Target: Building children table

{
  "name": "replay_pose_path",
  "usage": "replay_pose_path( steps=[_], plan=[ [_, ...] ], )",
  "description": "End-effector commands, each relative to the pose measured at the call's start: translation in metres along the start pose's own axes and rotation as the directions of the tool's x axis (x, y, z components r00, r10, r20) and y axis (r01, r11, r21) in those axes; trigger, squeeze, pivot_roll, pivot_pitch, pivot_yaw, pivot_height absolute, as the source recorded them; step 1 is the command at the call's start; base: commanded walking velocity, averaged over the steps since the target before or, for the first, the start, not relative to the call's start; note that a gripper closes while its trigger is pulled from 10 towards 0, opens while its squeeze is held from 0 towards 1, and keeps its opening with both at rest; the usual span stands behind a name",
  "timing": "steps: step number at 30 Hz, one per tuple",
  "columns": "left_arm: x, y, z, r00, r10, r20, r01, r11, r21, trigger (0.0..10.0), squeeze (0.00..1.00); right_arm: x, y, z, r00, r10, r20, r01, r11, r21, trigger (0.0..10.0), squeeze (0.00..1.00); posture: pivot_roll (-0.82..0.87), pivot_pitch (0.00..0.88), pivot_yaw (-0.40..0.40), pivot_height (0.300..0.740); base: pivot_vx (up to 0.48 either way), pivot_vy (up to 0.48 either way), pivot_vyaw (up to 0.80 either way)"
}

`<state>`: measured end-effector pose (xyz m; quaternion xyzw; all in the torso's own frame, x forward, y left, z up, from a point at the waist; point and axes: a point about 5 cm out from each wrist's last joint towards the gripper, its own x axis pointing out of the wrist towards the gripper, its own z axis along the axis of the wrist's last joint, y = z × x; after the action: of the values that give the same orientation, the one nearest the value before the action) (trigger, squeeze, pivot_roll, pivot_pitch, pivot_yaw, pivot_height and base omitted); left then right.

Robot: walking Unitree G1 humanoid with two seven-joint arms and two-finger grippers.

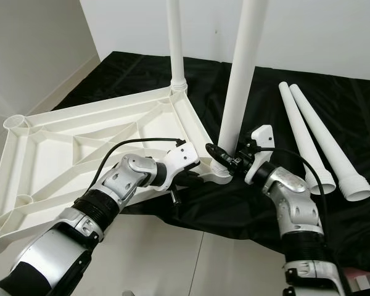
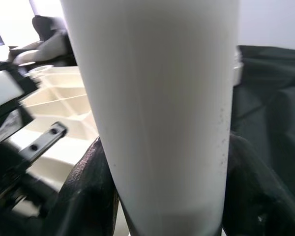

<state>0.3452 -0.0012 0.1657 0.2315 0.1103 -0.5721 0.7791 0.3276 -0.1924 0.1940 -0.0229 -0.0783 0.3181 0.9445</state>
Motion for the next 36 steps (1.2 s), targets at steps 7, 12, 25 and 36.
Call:
replay_pose_path(
  steps=[7, 12, 25, 36],
  plan=[
    [0.002, -0.004, -0.013, 0.999, -0.010, -0.049, 0.009, 1.000, -0.023, 10.0, 0.00, 0.005, 0.014, 0.002, 0.978, -0.204, 0.028, 0.205, 0.979, -0.005, 10.0, 0.00, -0.16, 0.113, 0.107, 0.740, 0.000, 0.000, 0.00],
    [0.002, -0.004, -0.012, 0.999, -0.008, -0.048, 0.007, 1.000, -0.024, 10.0, 0.00, 0.008, 0.024, 0.000, 0.943, -0.327, 0.053, 0.323, 0.943, 0.075, 10.0, 0.00, -0.16, 0.115, 0.108, 0.740, 0.000, 0.000, 0.00],
    [0.001, -0.004, -0.014, 0.999, -0.003, -0.050, 0.002, 1.000, -0.027, 10.0, 0.00, 0.019, 0.057, 0.000, 0.839, -0.539, 0.072, 0.533, 0.842, 0.089, 10.0, 0.00, -0.16, 0.113, 0.104, 0.740, 0.000, 0.000, 0.00],
    [0.000, -0.003, -0.013, 0.999, 0.000, -0.051, -0.002, 1.000, -0.023, 10.0, 0.00, 0.026, 0.079, 0.004, 0.741, -0.667, 0.081, 0.665, 0.745, 0.050, 10.0, 0.00, -0.15, 0.111, 0.106, 0.740, 0.000, 0.000, 0.00]
  ],
)
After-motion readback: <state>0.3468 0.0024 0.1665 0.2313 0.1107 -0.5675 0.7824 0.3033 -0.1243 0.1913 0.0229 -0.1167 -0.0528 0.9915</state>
